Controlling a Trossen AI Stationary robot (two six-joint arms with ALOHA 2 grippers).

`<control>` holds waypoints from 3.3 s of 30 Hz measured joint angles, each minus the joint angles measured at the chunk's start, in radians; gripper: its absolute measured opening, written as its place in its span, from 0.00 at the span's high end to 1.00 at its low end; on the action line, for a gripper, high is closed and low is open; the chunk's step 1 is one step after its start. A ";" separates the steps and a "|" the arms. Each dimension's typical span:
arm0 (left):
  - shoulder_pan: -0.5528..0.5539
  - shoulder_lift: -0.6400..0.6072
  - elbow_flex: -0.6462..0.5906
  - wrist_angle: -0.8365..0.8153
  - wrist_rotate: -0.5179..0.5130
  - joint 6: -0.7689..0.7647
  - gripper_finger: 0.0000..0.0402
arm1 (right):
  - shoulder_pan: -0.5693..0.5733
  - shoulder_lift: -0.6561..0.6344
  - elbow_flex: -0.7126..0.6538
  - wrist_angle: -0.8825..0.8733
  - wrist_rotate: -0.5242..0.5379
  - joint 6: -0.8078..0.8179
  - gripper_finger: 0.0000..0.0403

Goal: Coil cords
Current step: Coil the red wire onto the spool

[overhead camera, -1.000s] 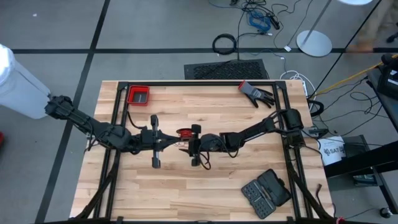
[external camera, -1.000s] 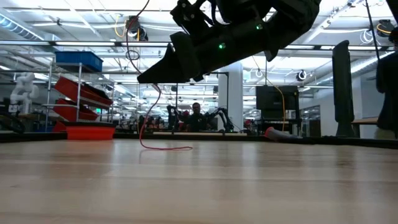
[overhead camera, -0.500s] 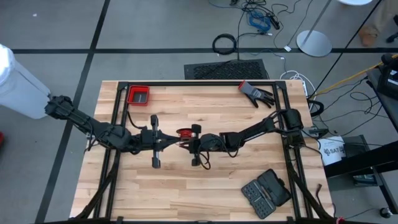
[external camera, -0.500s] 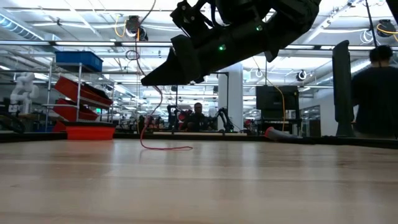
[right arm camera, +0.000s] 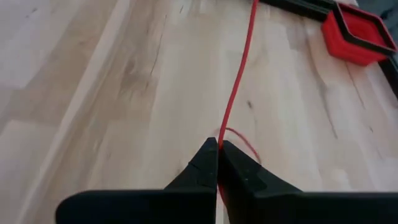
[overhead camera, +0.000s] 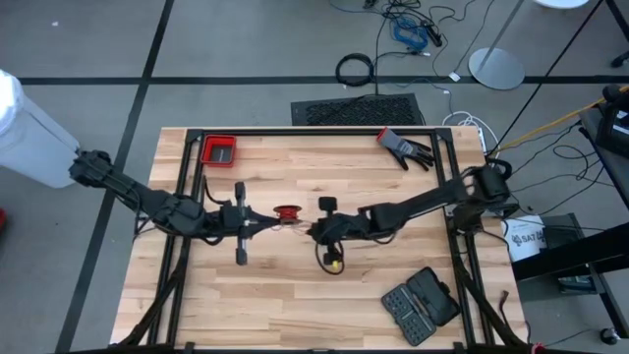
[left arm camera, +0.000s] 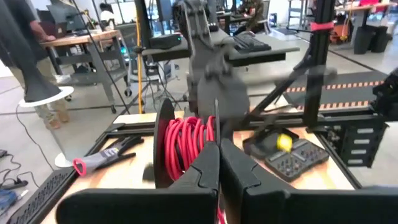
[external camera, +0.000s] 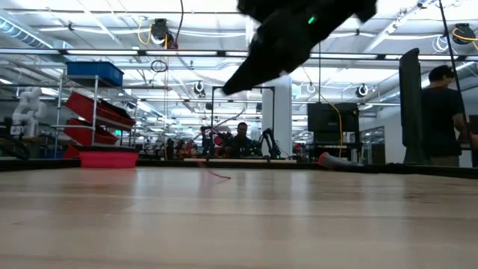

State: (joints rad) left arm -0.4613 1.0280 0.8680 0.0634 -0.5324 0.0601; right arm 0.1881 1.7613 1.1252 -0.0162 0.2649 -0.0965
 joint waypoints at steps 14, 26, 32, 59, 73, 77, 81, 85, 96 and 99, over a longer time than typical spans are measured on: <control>-0.045 -0.030 0.000 -0.062 0.005 -0.002 1.00 | 0.136 -0.328 0.000 -0.461 0.211 0.163 1.00; -0.045 -0.030 0.000 -0.111 0.006 -0.003 1.00 | 0.303 -0.483 0.000 -0.531 0.372 0.217 1.00; -0.045 -0.034 0.000 -0.099 0.040 -0.007 1.00 | 0.364 -0.524 0.000 -0.611 0.455 0.274 1.00; -0.050 -0.050 0.000 0.001 0.200 -0.054 1.00 | 0.413 -0.527 0.000 -0.645 0.516 0.301 1.00; -0.052 -0.050 0.000 -0.119 0.108 -0.064 1.00 | 0.418 -0.528 0.000 -0.698 0.496 0.347 1.00; -0.049 -0.050 0.000 -0.127 0.106 -0.081 1.00 | 0.423 -0.529 0.000 -0.682 0.495 0.332 1.00; -0.049 -0.050 0.000 -0.165 0.132 -0.090 1.00 | 0.423 -0.529 0.000 -0.605 0.494 0.273 1.00; -0.049 -0.048 0.000 -0.229 0.145 -0.127 1.00 | 0.423 -0.529 0.002 -0.460 0.492 0.163 1.00; -0.011 0.014 0.000 -0.186 0.227 -0.133 1.00 | 0.422 -0.506 0.002 -0.138 0.436 -0.056 1.00; 0.022 0.050 0.000 -0.152 0.279 -0.133 1.00 | 0.421 -0.483 0.002 -0.060 0.436 -0.117 1.00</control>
State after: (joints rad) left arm -0.4395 1.0783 0.8680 -0.0885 -0.2536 -0.0727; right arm 0.6087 1.2787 1.1267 -0.0758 0.7010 -0.2133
